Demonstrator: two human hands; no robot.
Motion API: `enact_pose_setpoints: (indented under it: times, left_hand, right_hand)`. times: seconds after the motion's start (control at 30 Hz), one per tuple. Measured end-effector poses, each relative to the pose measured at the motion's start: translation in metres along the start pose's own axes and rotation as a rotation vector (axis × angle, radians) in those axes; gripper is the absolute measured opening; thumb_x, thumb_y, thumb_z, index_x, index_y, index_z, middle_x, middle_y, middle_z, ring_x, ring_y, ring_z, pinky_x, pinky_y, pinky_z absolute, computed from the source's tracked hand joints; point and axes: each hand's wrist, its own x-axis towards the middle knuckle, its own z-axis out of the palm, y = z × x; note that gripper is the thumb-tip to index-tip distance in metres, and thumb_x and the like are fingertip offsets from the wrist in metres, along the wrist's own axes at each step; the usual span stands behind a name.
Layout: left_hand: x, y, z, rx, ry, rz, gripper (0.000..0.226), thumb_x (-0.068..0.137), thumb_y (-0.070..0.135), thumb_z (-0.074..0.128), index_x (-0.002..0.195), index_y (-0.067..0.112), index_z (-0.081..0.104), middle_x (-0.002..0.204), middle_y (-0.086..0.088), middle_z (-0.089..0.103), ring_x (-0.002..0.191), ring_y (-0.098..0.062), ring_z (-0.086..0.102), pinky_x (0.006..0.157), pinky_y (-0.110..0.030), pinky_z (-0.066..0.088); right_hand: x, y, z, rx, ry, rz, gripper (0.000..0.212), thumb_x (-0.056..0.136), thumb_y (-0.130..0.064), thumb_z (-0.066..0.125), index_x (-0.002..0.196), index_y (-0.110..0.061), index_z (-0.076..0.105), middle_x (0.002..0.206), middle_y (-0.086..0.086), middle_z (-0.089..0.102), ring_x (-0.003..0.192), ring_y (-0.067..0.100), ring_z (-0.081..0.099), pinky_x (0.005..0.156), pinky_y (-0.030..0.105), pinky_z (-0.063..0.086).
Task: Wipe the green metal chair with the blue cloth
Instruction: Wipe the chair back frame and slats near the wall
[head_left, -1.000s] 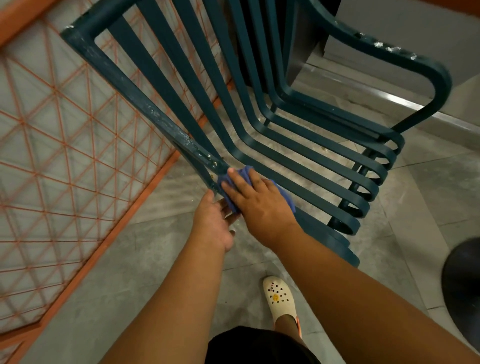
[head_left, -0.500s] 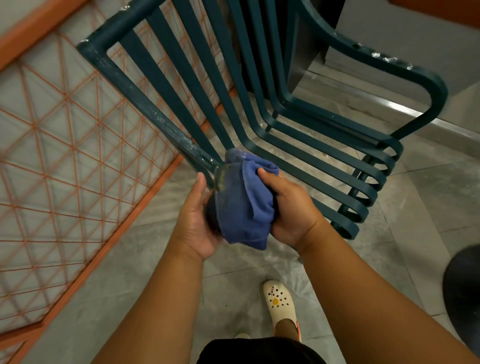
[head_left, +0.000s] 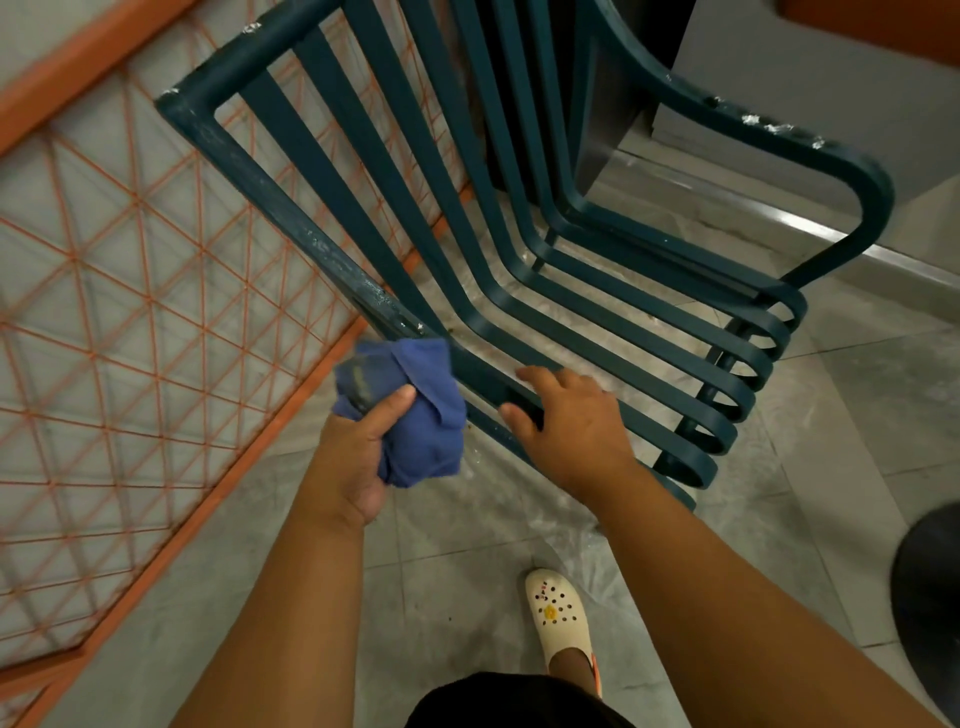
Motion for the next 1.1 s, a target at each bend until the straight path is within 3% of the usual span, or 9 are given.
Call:
enact_pose_setpoints:
  times: [0.1, 0.2, 0.3, 0.43, 0.57, 0.7, 0.83, 1.0, 1.1]
  left_hand:
    - [0.004, 0.005, 0.006, 0.099, 0.224, 0.256, 0.045, 0.083, 0.001, 0.068, 0.125, 0.013, 0.056, 0.109, 0.002, 0.068, 0.092, -0.007, 0.069, 0.073, -0.026, 0.056]
    - [0.003, 0.005, 0.029, 0.435, 0.393, 0.513, 0.038, 0.080, 0.004, 0.072, 0.114, 0.013, 0.058, 0.100, 0.009, 0.063, 0.084, 0.005, 0.064, 0.069, -0.014, 0.054]
    - [0.012, -0.010, 0.047, 1.004, 0.248, 0.720, 0.034, 0.078, 0.014, 0.072, 0.110, 0.015, 0.061, 0.103, -0.003, 0.055, 0.093, -0.015, 0.055, 0.072, -0.030, 0.055]
    - [0.025, -0.046, 0.052, 1.549, -0.068, 0.782, 0.047, 0.082, 0.038, 0.063, 0.127, 0.026, 0.060, 0.141, -0.005, 0.048, 0.137, -0.030, 0.031, 0.107, -0.047, 0.033]
    - [0.025, -0.058, 0.050, 1.596, -0.109, 0.746, 0.051, 0.093, 0.056, 0.031, 0.141, 0.039, 0.041, 0.157, 0.003, 0.025, 0.147, -0.024, 0.004, 0.114, -0.045, 0.011]
    - [0.038, -0.057, 0.040, 1.654, -0.013, 0.721, 0.049, 0.098, 0.049, 0.022, 0.145, 0.038, 0.033, 0.160, 0.000, 0.013, 0.147, -0.027, -0.004, 0.116, -0.050, 0.015]
    - [0.052, -0.047, 0.044, 1.528, 0.143, 0.676, 0.048, 0.094, 0.045, 0.032, 0.134, 0.029, 0.053, 0.157, -0.005, 0.024, 0.146, -0.032, 0.003, 0.114, -0.052, 0.021]
    - [0.033, -0.073, 0.046, 1.436, 0.028, 0.856, 0.040, 0.094, 0.042, 0.045, 0.125, 0.022, 0.063, 0.149, -0.007, 0.039, 0.144, -0.035, 0.016, 0.108, -0.052, 0.036]
    - [0.037, -0.070, 0.043, 1.360, 0.115, 0.857, 0.041, 0.096, 0.045, 0.042, 0.119, 0.021, 0.067, 0.146, -0.005, 0.045, 0.144, -0.032, 0.019, 0.106, -0.044, 0.041]
  right_hand:
    - [0.001, 0.008, 0.007, -0.102, -0.190, -0.001, 0.046, 0.096, -0.058, 0.033, 0.130, -0.028, 0.039, 0.109, 0.002, 0.066, 0.098, 0.023, 0.062, 0.101, 0.046, 0.042]
    - [0.002, 0.011, 0.013, -0.150, -0.149, -0.035, 0.038, 0.097, -0.057, 0.031, 0.118, -0.026, 0.042, 0.091, -0.001, 0.063, 0.082, 0.019, 0.059, 0.097, 0.043, 0.043]
    - [0.002, 0.014, 0.019, -0.158, -0.103, -0.054, 0.035, 0.097, -0.057, 0.030, 0.111, -0.028, 0.043, 0.082, -0.004, 0.056, 0.075, 0.017, 0.057, 0.094, 0.040, 0.041]
    - [0.004, 0.017, 0.023, -0.219, -0.038, -0.116, 0.030, 0.099, -0.044, 0.029, 0.096, -0.028, 0.055, 0.081, -0.004, 0.063, 0.071, 0.017, 0.057, 0.090, 0.041, 0.042]
    - [0.004, 0.020, 0.027, -0.243, -0.009, -0.119, 0.031, 0.097, -0.043, 0.028, 0.100, -0.026, 0.054, 0.082, -0.005, 0.065, 0.070, 0.015, 0.058, 0.088, 0.038, 0.041]
    - [0.003, 0.018, 0.027, -0.199, 0.012, -0.088, 0.034, 0.098, -0.054, 0.029, 0.101, -0.026, 0.049, 0.076, -0.004, 0.060, 0.066, 0.017, 0.057, 0.087, 0.038, 0.041]
    - [0.003, 0.017, 0.026, -0.211, -0.007, -0.077, 0.033, 0.097, -0.057, 0.029, 0.099, -0.027, 0.045, 0.073, -0.005, 0.055, 0.064, 0.016, 0.054, 0.087, 0.038, 0.042]
    - [0.003, 0.020, 0.030, -0.187, 0.043, -0.102, 0.035, 0.098, -0.052, 0.028, 0.101, -0.024, 0.049, 0.078, -0.001, 0.064, 0.065, 0.018, 0.059, 0.088, 0.040, 0.043]
    - [0.003, 0.020, 0.029, -0.200, 0.045, -0.108, 0.033, 0.097, -0.054, 0.031, 0.099, -0.025, 0.048, 0.079, -0.002, 0.065, 0.067, 0.018, 0.060, 0.086, 0.038, 0.043]
